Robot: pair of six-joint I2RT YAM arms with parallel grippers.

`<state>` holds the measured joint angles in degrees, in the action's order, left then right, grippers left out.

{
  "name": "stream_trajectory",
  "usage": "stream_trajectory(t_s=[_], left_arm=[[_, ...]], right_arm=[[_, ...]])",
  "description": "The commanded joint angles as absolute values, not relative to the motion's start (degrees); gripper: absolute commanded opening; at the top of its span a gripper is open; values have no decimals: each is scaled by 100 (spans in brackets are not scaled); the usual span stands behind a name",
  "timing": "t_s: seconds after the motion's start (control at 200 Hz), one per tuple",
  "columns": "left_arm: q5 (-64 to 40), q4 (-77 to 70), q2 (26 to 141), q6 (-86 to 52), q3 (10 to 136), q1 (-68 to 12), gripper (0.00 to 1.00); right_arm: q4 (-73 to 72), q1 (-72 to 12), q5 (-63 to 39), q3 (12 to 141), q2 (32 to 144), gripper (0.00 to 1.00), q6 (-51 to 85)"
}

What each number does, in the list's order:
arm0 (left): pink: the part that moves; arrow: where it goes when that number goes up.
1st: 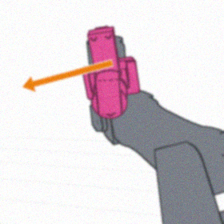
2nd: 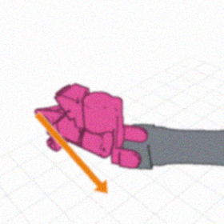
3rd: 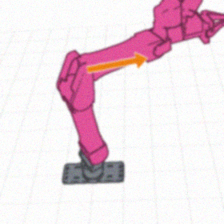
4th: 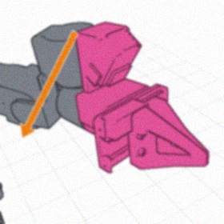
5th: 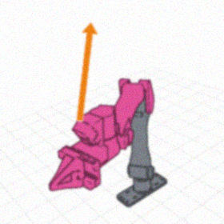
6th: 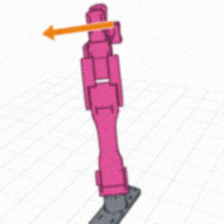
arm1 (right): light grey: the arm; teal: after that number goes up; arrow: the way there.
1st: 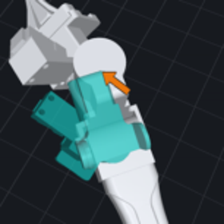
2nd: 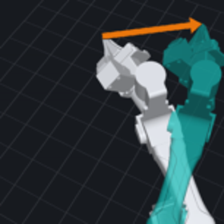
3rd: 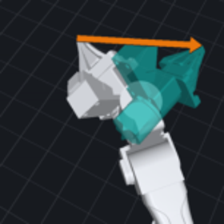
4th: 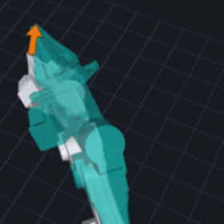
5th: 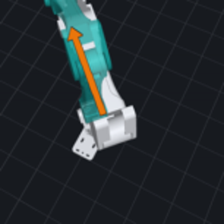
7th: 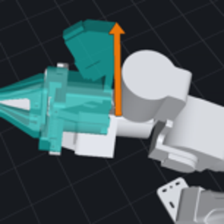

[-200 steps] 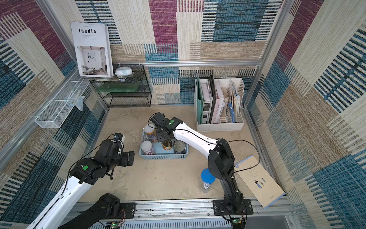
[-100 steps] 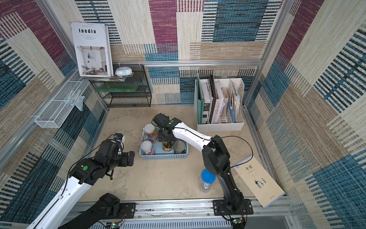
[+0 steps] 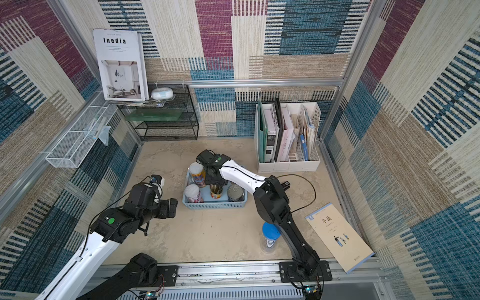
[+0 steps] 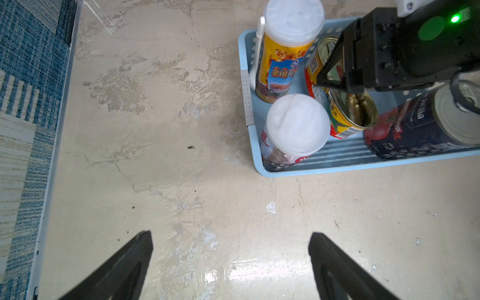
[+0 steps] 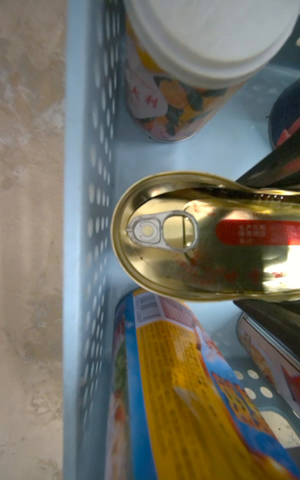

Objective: Put the canned food in the basket
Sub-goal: Place the canned food in the basket.

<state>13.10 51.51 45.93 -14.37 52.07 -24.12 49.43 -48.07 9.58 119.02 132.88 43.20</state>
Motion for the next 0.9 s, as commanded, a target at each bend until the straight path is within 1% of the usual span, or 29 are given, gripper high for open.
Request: stream_trajectory(t_s=[0.0, 0.14, 0.19, 0.265, 0.471, 0.891], left_arm=[[1259, 5038, 4578, -1380, 5186, -2411, 99], [1256, 5028, 4590, -1371, 5180, -2414, 99], [1244, 5031, 4592, -1371, 5180, -2409, 99], [1247, 5036, 4588, -1367, 5177, -2408, 99], [1268, 5044, 4579, -1371, 5177, -2413, 99], [1332, 5042, 4641, -1364, 5177, -2412, 99]], right_arm=[[5245, -4799, 1204, 11988, 13339, 59, 4399], [5278, -4790, 1231, 11879, 13298, 62, 4403], [5231, -4790, 1178, 11844, 13289, 65, 4396], [5178, -4790, 1105, 11817, 13297, 74, 4378], [5047, -4789, 1055, 11787, 13167, 87, 4252], [4722, -4781, 817, 11593, 12234, 94, 3898]])
